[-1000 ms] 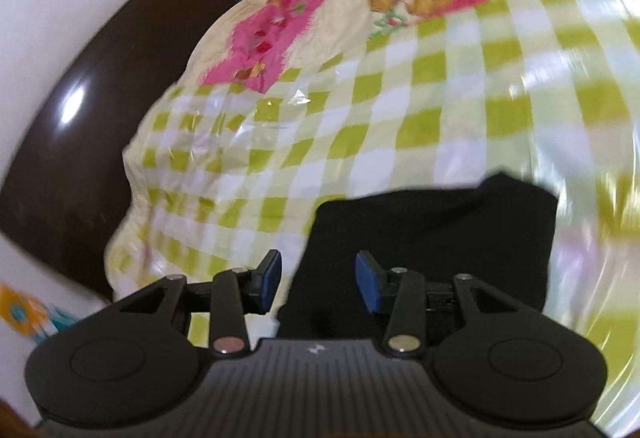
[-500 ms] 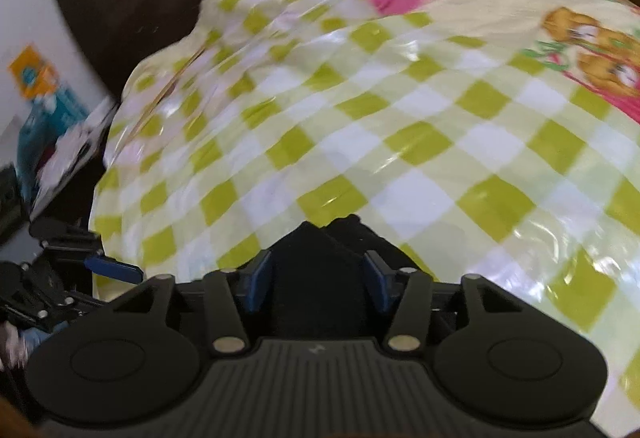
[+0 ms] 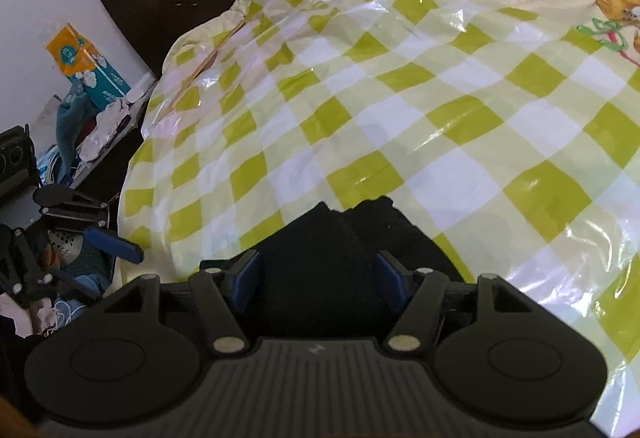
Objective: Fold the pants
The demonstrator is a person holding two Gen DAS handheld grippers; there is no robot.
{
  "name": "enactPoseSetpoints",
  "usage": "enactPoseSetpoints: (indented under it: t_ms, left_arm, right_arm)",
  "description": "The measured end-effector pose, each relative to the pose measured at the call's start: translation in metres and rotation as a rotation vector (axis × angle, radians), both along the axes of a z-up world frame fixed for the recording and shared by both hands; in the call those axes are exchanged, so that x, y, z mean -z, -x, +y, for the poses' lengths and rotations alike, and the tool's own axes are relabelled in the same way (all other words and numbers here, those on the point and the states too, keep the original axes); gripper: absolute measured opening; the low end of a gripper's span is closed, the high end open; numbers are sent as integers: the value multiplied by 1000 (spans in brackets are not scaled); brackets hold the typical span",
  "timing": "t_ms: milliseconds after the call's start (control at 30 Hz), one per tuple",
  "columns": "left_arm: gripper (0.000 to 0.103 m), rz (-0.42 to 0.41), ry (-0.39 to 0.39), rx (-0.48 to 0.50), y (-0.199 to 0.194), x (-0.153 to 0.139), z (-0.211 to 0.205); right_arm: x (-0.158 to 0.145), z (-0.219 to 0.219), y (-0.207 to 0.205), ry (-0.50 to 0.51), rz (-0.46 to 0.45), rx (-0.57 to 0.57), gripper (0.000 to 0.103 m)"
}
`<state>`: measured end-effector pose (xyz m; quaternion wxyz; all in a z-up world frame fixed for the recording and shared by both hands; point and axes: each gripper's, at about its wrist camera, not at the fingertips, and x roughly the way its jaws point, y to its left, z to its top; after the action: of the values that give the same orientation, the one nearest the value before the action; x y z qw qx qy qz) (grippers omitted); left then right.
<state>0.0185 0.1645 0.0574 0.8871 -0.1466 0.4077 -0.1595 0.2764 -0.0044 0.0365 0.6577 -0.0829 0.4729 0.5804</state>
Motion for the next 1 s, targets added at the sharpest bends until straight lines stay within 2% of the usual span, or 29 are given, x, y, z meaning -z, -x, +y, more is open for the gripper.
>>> enactPoseSetpoints:
  t_ms: [33,133,167,200,233,300,400,567,767,900,1000]
  left_arm:
    - [65,18,-19,6,-1,6,-7]
    - [65,70,15,34,-4,23,-25]
    - [65,74,-11,33,-5,27,-32]
    - [63,77,-56,33,-7,29,-38]
    - [54,76,-84,34,-9,29,-42]
    - [41,67,-100,42,-11,25,-46]
    - [31,26,-113,56,-8,11,-51]
    - [27,-62,-157,97,-5,-14,-65]
    - [27,-192,-147,112,-14,-45,-62]
    - [26,-211,-145,50,-21,-37,-38]
    - [26,-154,-109,-33,-31,-8,-9]
  right_arm:
    - [3,2,1,8,1,1,65]
    - [8,2,6,8,2,25,65]
    - [9,0,8,3,5,43,61]
    - [9,-2,9,-1,7,60,52]
    - [9,-5,12,2,2,74,46]
    - [4,-11,16,11,-13,109,23]
    - [-9,-31,25,-29,-19,173,14]
    - [-30,-68,41,-107,-32,292,12]
    - [-65,-110,48,-190,-84,452,12]
    - [-65,-84,34,-178,-100,453,12]
    - [-49,-49,22,-158,-93,432,12]
